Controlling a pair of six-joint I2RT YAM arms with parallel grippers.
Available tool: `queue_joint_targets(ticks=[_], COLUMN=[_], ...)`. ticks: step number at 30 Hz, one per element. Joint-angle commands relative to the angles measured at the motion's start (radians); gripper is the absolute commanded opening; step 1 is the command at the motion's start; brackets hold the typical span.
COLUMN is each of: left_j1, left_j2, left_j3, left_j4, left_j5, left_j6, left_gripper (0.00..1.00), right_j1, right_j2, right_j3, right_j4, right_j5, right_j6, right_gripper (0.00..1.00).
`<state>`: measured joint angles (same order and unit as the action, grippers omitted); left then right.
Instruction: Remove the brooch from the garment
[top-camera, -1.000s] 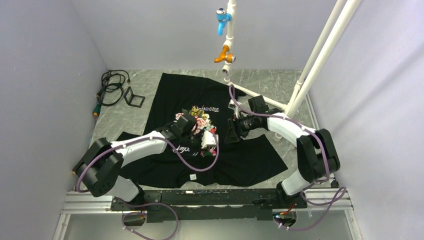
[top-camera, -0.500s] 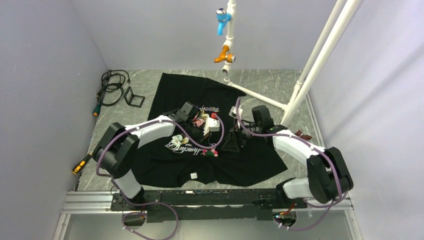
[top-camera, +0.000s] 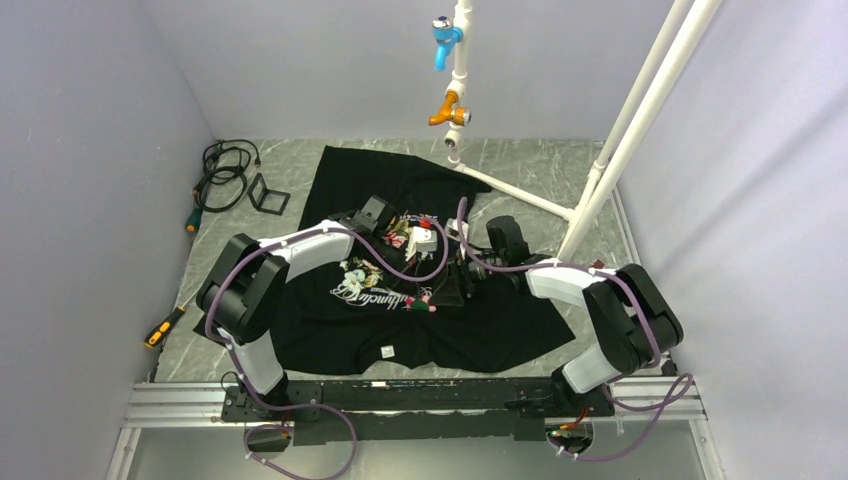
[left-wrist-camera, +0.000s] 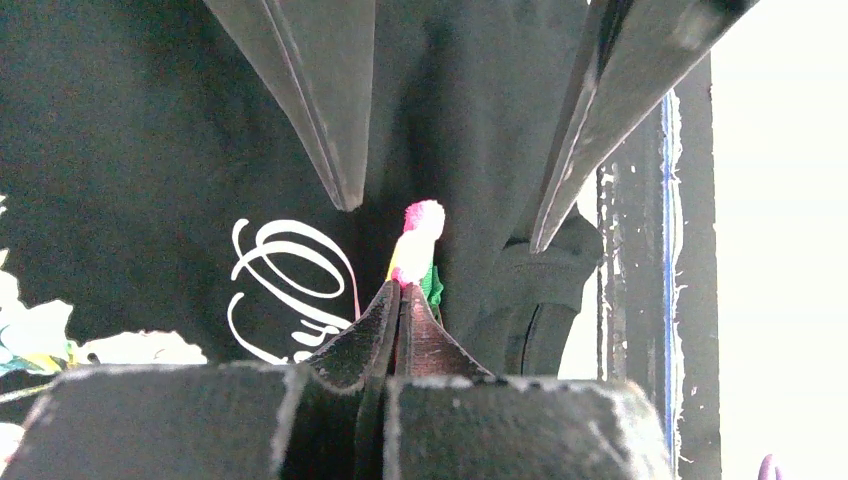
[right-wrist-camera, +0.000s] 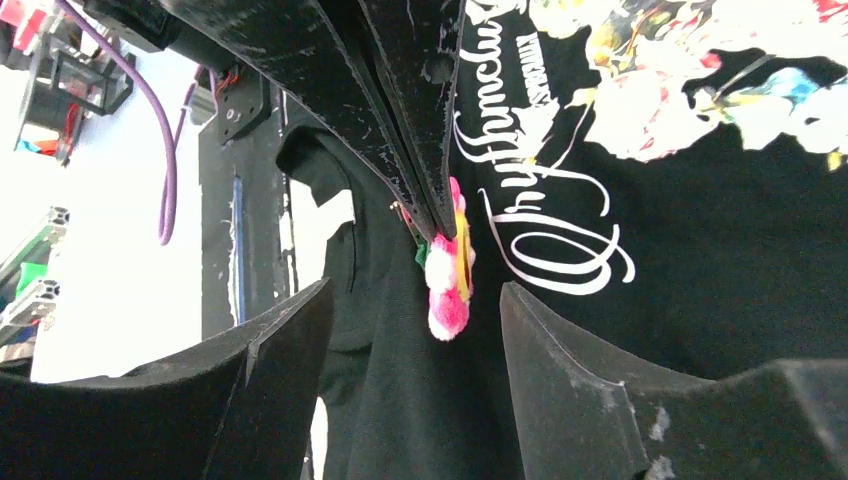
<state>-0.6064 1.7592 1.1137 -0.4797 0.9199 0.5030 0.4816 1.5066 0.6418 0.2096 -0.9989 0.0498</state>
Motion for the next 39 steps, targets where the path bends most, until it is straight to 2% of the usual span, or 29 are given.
queue_joint_targets(ticks=[1,7,14,16,20,22,25,30,33,39], left_j1=[0.003,0.011,0.015,0.017,0.017,0.02,0.032,0.102,0.14,0.152], left_j2=[0.009,0.01,0.004,0.002,0.002,-0.008,-0.046,-0.17,-0.25,-0.299], left_j3=[0.04,0.03,0.023,0.024,0.026,0.017,-0.017,-0.141,-0.219,-0.328], left_j4=[-0.008,0.028,0.056,0.053,0.067,0.092,0.155,0.315,0.337,0.371], left_j5=[0.075,0.087,0.095,0.096,0.092,0.082,0.051,-0.057,-0.08,-0.065], left_j6=[-0.003,-0.03,-0.045,-0.043,-0.058,-0.089,-0.16,-0.368,-0.42,-0.477], left_gripper=[0.0,0.0,0.0,0.0,0.0,0.08,0.27,0.52,0.54,0.51], right_j1=[0.017,0.021,0.034,0.037,0.038,0.038,0.037,0.034,0.026,-0.021], right_j2=[0.041,0.056,0.072,0.077,0.094,0.099,0.104,0.091,0.065,0.075], right_j3=[0.008,-0.042,-0.07,-0.067,-0.048,-0.041,-0.041,-0.057,-0.079,-0.063], right_j4=[0.09,0.205,0.246,0.247,0.242,0.237,0.239,0.263,0.275,0.218], right_j5=[-0.06,-0.054,-0.04,-0.037,-0.039,-0.042,-0.04,-0.029,-0.026,-0.081], right_j6=[0.028,0.116,0.128,0.128,0.13,0.132,0.156,0.227,0.247,0.259], right_gripper=[0.63,0.58,0.47,0.39,0.13,0.0,0.0,0.0,0.0,0.0])
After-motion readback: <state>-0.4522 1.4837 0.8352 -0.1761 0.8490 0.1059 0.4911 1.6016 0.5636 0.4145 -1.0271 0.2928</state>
